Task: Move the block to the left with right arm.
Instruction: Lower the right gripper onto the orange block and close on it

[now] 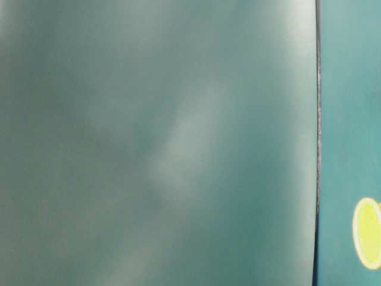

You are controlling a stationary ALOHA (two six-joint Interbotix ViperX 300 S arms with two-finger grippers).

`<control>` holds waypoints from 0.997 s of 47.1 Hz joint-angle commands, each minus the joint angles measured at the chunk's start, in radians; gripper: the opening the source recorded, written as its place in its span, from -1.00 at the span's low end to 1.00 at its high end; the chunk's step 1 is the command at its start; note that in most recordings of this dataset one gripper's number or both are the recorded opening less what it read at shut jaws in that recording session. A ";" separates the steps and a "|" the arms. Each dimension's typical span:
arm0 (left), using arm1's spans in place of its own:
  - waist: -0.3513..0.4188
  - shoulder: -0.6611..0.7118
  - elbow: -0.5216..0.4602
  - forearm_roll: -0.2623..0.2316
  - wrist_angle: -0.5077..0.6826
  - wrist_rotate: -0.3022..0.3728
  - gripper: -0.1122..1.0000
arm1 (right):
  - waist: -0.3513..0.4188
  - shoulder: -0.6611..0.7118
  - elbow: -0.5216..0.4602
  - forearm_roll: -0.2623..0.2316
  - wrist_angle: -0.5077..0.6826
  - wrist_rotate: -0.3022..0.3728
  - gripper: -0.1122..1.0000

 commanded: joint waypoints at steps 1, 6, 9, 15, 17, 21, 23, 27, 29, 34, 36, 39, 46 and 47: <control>0.006 0.002 -0.025 0.008 0.017 -0.012 -0.80 | -0.002 0.015 -0.029 0.003 -0.002 0.009 -0.80; 0.008 -0.003 -0.031 0.008 0.029 -0.012 -0.80 | -0.003 0.046 -0.048 0.006 0.066 0.018 -0.80; 0.008 -0.006 -0.034 0.008 0.029 -0.012 -0.80 | -0.003 0.071 -0.064 0.006 0.110 0.023 -0.80; 0.008 -0.006 -0.037 0.009 0.037 -0.012 -0.80 | -0.006 0.126 -0.100 0.006 0.176 0.025 -0.80; 0.008 -0.006 -0.035 0.008 0.049 -0.012 -0.80 | -0.008 0.146 -0.109 0.006 0.193 0.025 -0.80; 0.008 -0.008 -0.035 0.009 0.092 -0.015 -0.80 | -0.012 0.187 -0.126 0.006 0.222 0.026 -0.80; 0.008 -0.008 -0.035 0.008 0.121 -0.015 -0.80 | -0.014 0.207 -0.132 0.006 0.227 0.028 -0.80; 0.008 -0.012 -0.037 0.008 0.147 -0.017 -0.80 | -0.017 0.247 -0.143 0.006 0.230 0.034 -0.80; 0.008 -0.015 -0.037 0.008 0.155 -0.017 -0.80 | -0.020 0.265 -0.149 0.006 0.230 0.043 -0.80; 0.008 -0.029 -0.038 0.009 0.166 -0.015 -0.80 | -0.031 0.322 -0.166 0.006 0.238 0.077 -0.80; 0.008 -0.034 -0.040 0.008 0.167 -0.015 -0.80 | -0.034 0.344 -0.169 0.006 0.242 0.089 -0.80; 0.008 -0.040 -0.040 0.009 0.170 -0.015 -0.80 | -0.037 0.385 -0.179 0.006 0.245 0.098 -0.80; 0.008 -0.043 -0.041 0.009 0.181 -0.015 -0.80 | -0.038 0.466 -0.210 0.005 0.239 0.098 -0.80; 0.008 -0.043 -0.041 0.009 0.183 -0.015 -0.80 | -0.037 0.483 -0.218 0.003 0.239 0.098 -0.80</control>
